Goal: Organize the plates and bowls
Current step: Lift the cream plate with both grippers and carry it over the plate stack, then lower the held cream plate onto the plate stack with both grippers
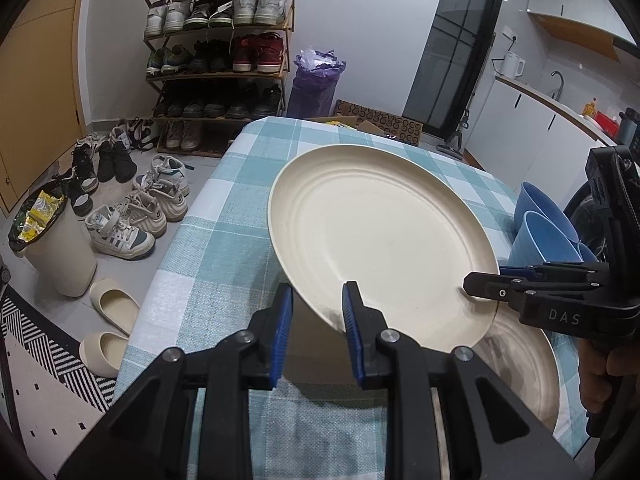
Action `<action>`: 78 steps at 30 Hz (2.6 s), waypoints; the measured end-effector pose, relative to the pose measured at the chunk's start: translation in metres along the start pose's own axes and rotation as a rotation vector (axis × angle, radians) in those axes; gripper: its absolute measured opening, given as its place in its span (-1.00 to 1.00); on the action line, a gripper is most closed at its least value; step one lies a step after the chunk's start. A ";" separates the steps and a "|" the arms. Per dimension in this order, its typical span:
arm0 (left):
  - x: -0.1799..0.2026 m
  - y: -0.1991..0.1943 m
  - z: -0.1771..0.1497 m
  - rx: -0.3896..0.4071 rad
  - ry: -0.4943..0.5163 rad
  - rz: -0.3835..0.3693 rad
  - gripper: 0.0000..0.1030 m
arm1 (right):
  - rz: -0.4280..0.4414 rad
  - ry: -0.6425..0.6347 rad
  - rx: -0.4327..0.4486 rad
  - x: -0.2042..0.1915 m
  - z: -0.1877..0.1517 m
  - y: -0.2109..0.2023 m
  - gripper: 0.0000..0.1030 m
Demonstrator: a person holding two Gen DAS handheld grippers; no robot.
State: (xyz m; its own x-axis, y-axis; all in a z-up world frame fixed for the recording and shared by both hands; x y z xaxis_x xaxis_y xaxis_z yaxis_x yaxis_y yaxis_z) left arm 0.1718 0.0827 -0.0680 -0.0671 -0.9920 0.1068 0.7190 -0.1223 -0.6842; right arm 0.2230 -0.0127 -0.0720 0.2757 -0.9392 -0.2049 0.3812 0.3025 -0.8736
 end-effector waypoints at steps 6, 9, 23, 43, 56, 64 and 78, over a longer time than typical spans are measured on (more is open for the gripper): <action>0.010 -0.002 0.001 0.004 0.018 -0.011 -0.55 | 0.004 0.014 0.008 0.009 -0.005 -0.008 -0.47; 0.016 -0.004 0.001 0.007 0.033 -0.009 -0.55 | 0.003 0.014 0.010 0.012 -0.007 -0.010 -0.47; 0.039 -0.012 0.001 0.022 0.082 -0.003 -0.55 | -0.007 0.032 0.027 0.030 -0.022 -0.025 -0.46; 0.054 -0.023 -0.012 0.009 0.103 0.001 -0.55 | -0.002 0.029 0.036 0.035 -0.044 -0.043 -0.46; 0.066 -0.029 -0.034 -0.010 0.110 0.001 -0.54 | -0.026 -0.016 0.034 0.033 -0.069 -0.059 -0.46; 0.073 -0.035 -0.044 -0.022 0.125 0.003 -0.54 | -0.031 -0.021 0.029 0.034 -0.087 -0.065 -0.46; 0.089 -0.042 -0.061 -0.043 0.160 0.004 -0.53 | -0.041 -0.022 0.029 0.041 -0.112 -0.075 -0.46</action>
State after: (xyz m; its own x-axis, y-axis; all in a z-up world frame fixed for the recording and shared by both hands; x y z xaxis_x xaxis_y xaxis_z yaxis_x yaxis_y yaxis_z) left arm 0.0938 -0.0021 -0.0739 -0.1765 -0.9843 -0.0096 0.6892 -0.1166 -0.7151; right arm 0.1068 -0.0919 -0.0639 0.2783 -0.9472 -0.1595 0.4175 0.2689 -0.8680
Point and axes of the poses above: each gripper's, at about its wrist camera, not at the fingertips, and y roughly the way its jaws point, x to its right, z to its top, the point moved 6 cm from there along y, roughly the way its jaws point, and after that the axes turned 9 degrees about y, right-handed, at the moved point
